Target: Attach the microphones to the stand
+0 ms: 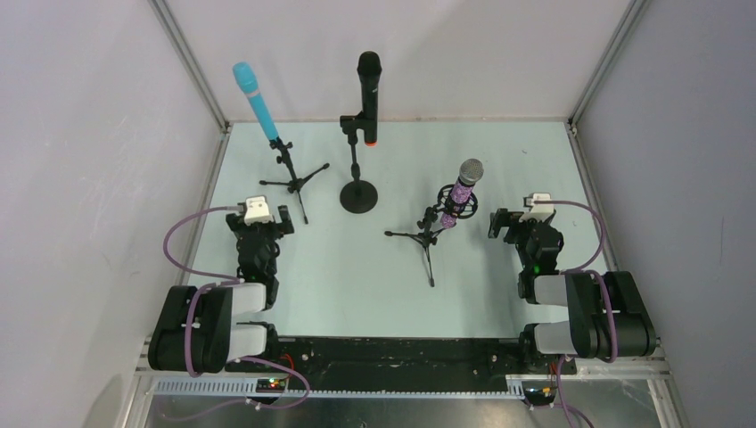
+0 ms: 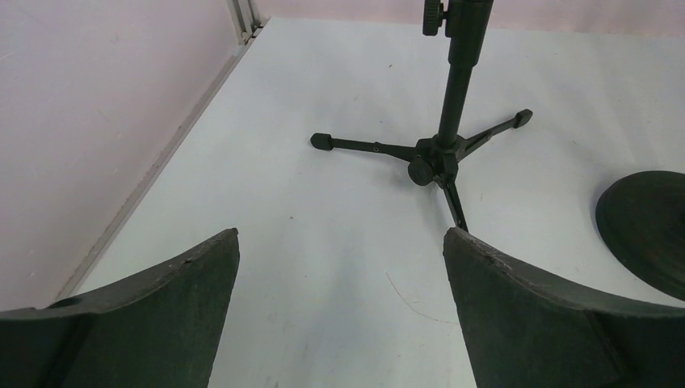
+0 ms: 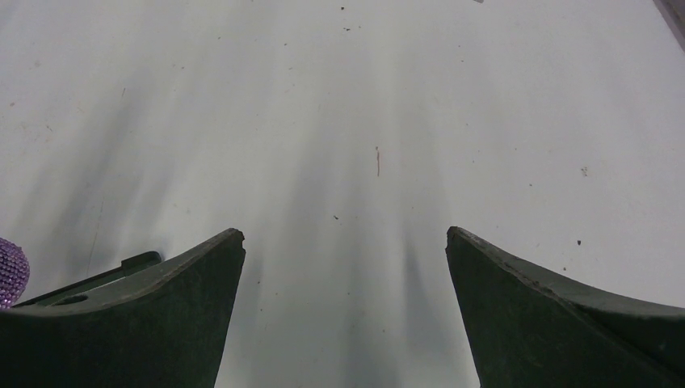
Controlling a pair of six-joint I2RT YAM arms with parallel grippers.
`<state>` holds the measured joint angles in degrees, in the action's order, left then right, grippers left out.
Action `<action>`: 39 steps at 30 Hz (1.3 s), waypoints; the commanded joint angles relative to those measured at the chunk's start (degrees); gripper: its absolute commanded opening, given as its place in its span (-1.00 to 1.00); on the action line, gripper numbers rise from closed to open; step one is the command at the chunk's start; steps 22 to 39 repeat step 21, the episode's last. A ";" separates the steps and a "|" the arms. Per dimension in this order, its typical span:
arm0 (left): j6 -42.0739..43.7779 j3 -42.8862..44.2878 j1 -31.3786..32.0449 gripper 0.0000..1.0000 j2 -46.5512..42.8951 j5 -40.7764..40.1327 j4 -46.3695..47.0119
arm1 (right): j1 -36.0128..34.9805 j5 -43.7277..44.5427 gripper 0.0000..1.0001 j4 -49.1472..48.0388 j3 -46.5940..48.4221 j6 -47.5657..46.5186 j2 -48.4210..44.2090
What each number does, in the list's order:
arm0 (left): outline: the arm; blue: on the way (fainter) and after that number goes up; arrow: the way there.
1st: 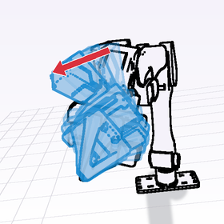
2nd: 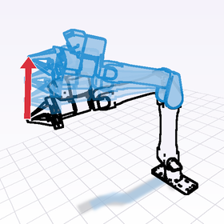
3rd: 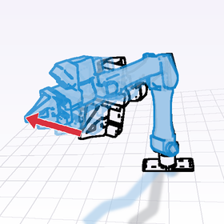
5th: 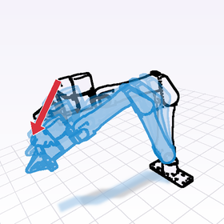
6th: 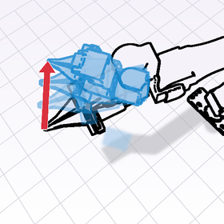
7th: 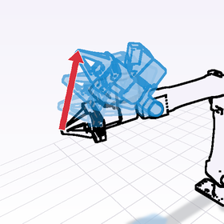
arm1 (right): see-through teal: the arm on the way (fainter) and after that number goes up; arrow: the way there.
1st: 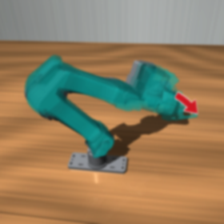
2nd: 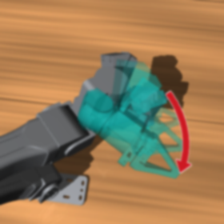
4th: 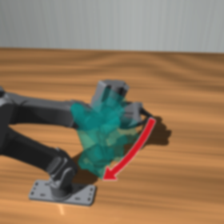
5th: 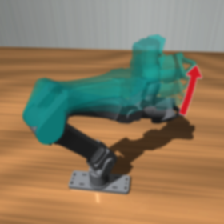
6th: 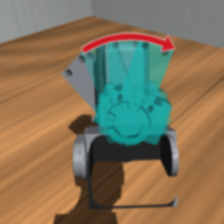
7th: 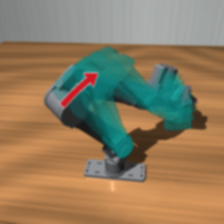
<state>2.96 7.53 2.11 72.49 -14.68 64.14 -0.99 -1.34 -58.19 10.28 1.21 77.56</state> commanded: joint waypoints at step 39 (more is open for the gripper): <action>-0.68 1.08 -0.53 0.99 -0.48 -1.22 0.92 | 0.47 -0.76 0.99 -0.19 2.54 -0.60 0.01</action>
